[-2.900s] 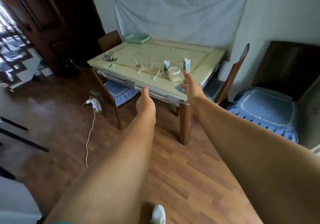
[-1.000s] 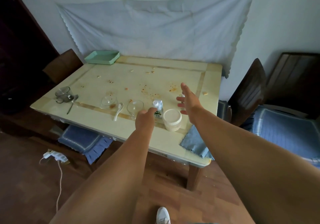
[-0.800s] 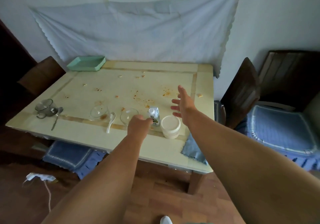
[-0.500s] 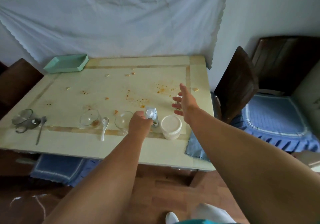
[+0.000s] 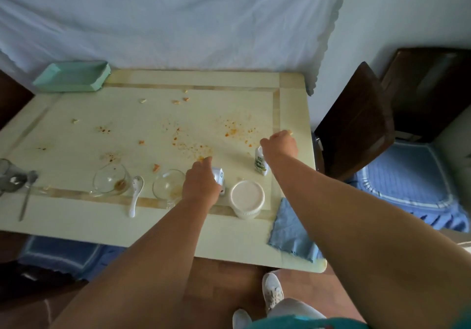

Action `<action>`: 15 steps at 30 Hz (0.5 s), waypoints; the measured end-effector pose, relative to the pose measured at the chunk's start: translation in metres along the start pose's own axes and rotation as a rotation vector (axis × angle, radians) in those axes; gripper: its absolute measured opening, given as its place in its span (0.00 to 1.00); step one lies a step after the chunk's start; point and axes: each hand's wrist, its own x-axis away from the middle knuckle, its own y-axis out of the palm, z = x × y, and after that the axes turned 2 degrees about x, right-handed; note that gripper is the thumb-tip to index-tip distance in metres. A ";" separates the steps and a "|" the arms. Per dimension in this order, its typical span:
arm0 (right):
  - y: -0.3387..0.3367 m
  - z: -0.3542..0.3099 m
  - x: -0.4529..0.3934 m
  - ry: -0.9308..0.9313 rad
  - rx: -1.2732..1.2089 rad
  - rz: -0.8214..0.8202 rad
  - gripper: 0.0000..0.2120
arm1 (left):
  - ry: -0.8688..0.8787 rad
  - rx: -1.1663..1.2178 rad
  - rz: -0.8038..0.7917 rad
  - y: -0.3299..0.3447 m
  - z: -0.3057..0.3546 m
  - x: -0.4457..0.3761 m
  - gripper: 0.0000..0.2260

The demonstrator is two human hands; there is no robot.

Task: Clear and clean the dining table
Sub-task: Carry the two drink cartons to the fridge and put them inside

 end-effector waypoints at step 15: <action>0.035 0.016 -0.063 0.045 0.440 -0.211 0.27 | 0.018 -0.266 -0.188 0.027 0.011 -0.041 0.30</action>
